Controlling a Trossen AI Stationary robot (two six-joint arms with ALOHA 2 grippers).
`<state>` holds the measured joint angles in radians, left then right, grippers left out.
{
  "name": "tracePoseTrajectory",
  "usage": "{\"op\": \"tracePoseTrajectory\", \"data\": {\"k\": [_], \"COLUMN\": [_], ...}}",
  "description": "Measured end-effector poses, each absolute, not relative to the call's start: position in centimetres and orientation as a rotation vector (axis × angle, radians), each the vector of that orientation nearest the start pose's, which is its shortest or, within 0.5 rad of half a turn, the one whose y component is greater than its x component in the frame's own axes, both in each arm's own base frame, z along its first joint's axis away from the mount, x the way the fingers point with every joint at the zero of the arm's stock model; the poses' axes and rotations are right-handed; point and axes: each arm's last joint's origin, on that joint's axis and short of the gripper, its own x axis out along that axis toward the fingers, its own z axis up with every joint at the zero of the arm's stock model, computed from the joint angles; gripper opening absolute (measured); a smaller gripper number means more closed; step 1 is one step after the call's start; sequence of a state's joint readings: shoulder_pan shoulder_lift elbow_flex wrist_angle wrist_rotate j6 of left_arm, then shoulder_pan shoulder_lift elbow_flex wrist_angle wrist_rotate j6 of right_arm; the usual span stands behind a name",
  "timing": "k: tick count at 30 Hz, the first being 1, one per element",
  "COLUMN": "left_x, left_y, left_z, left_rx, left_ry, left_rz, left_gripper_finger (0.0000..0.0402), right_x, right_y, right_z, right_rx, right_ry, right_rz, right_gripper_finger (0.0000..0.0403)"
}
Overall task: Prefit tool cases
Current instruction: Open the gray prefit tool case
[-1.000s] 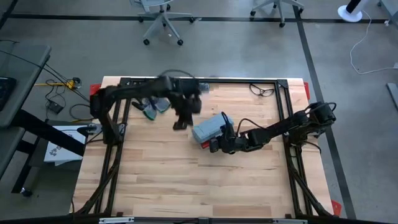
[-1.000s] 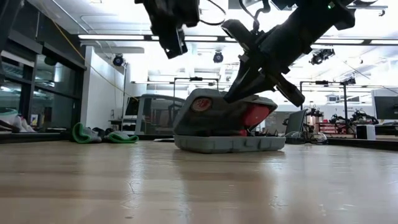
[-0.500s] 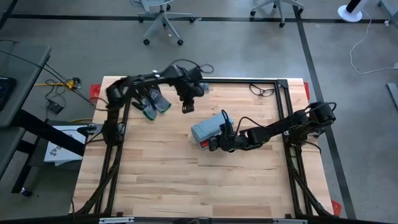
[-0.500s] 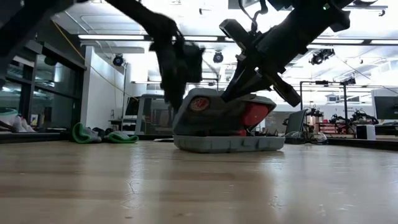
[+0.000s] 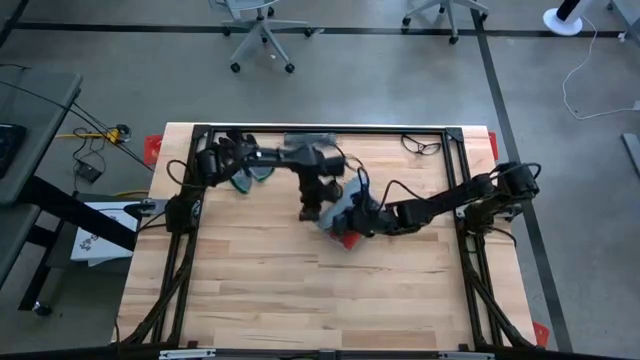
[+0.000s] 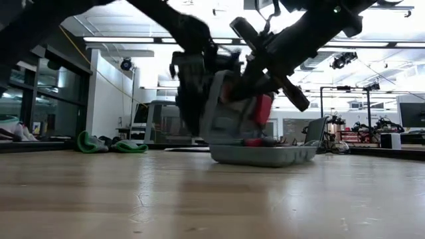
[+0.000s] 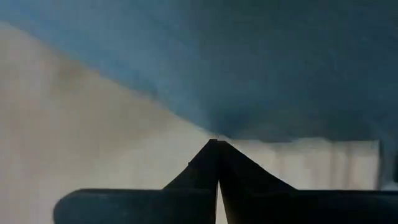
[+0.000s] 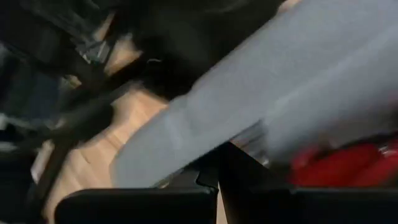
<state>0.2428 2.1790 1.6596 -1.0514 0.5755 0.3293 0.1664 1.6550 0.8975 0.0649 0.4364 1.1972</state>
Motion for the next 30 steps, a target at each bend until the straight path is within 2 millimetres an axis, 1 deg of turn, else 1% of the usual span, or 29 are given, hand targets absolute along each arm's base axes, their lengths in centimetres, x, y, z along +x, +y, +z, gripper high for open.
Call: {"op": "tracePoseTrajectory", "data": {"k": [3, 7, 10, 12, 15, 18, 21, 24, 27, 30], "left_x": [40.8, 40.7, 40.1, 39.5, 38.7, 37.6, 36.5, 36.0, 36.1, 36.6], "left_y": [7.1, 5.8, 5.9, 6.1, 6.3, 7.2, 7.7, 7.7, 7.2, 6.4], "left_z": [16.0, 16.2, 17.2, 18.4, 20.9, 23.6, 26.6, 29.0, 30.6, 31.1], "left_rx": [-0.371, -0.361, -0.362, -0.353, -0.29, -0.229, -0.181, -0.145, -0.133, -0.122], "left_ry": [1.359, 1.416, 1.441, 1.44, 1.417, 1.375, 1.295, 1.182, 1.073, 1.023], "left_rz": [-0.516, -0.485, -0.468, -0.459, -0.41, -0.303, -0.203, -0.141, -0.106, -0.096], "left_gripper_finger": [0.0, 0.0, 0.0, 0.0, 0.0, 0.0, 0.0, 0.0, 0.0, 0.0], "right_x": [33.4, 33.5, 33.5, 33.5, 33.5, 33.6, 33.6, 33.7, 33.7, 33.7], "right_y": [3.7, 3.5, 3.4, 3.1, 2.5, 2.0, 1.6, 0.7, -0.7, -2.4], "right_z": [18.3, 18.3, 18.4, 18.4, 18.4, 18.4, 18.4, 18.4, 18.4, 18.6], "right_rx": [0.943, 0.948, 0.931, 0.915, 0.9, 0.894, 0.881, 0.865, 0.869, 0.881], "right_ry": [0.436, 0.472, 0.471, 0.452, 0.421, 0.425, 0.429, 0.435, 0.45, 0.458], "right_rz": [-0.573, -0.527, -0.522, -0.556, -0.604, -0.604, -0.6, -0.608, -0.598, -0.573], "right_gripper_finger": [0.0, 0.0, 0.0, 0.0, 0.0, 0.0, 0.0, 0.0, 0.0, 0.0]}}
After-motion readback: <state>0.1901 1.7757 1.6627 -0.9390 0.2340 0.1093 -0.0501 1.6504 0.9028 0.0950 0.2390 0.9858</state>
